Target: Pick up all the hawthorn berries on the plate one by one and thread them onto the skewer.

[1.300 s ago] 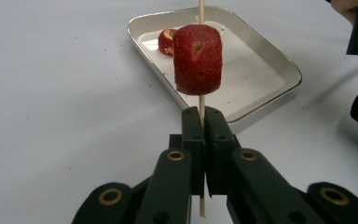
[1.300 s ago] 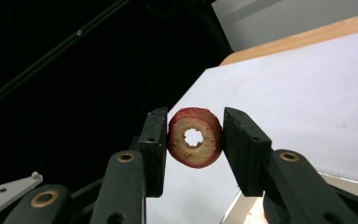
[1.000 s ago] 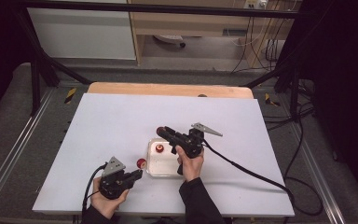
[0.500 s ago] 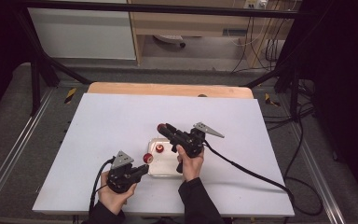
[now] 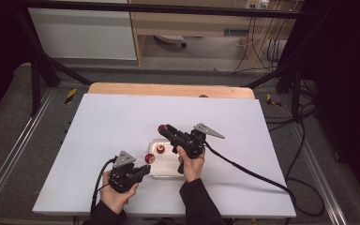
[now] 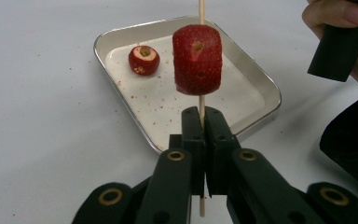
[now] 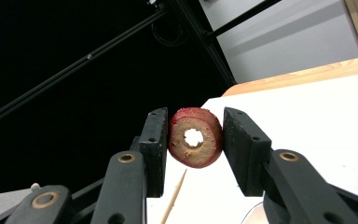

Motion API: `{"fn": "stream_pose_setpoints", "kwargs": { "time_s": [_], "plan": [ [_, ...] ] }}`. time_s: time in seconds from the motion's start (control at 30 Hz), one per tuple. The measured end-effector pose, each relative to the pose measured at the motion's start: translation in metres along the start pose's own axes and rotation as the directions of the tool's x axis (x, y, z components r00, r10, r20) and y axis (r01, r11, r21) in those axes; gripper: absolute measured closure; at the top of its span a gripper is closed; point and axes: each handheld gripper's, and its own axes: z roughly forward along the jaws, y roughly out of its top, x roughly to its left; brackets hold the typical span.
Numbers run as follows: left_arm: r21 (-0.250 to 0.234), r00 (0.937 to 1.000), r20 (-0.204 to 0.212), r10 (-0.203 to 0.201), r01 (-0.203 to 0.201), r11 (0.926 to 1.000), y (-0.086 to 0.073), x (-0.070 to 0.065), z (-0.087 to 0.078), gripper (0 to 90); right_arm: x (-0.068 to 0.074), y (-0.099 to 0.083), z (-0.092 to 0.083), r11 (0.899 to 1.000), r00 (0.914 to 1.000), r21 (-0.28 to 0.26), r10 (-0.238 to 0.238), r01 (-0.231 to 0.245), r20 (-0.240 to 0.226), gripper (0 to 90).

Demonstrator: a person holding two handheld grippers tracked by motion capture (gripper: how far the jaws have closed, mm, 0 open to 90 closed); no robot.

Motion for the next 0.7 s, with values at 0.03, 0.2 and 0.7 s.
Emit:
{"fn": "stream_pose_setpoints", "kwargs": {
  "time_s": [0.03, 0.2, 0.7],
  "plan": [
    [0.000, 1.0000, -0.001, 0.000, 0.000, 1.0000, 0.0001, -0.0003, 0.0002, 88.0, -0.0001, -0.0001, 0.0000, 1.000, 1.0000, 0.000, -0.004, 0.004, 0.002, 61.8],
    [0.000, 1.0000, 0.001, -0.001, 0.001, 1.0000, 0.0003, -0.0004, 0.0004, 88.0, -0.0002, -0.0011, 0.0000, 1.000, 0.9999, 0.009, -0.014, 0.014, -0.001, 61.8],
    [-0.012, 1.0000, -0.002, -0.010, 0.010, 0.9999, 0.0012, -0.0012, 0.0019, 88.0, 0.0005, -0.0029, 0.0003, 1.000, 1.0000, 0.017, -0.001, 0.001, -0.007, 61.8]
  ]
}}
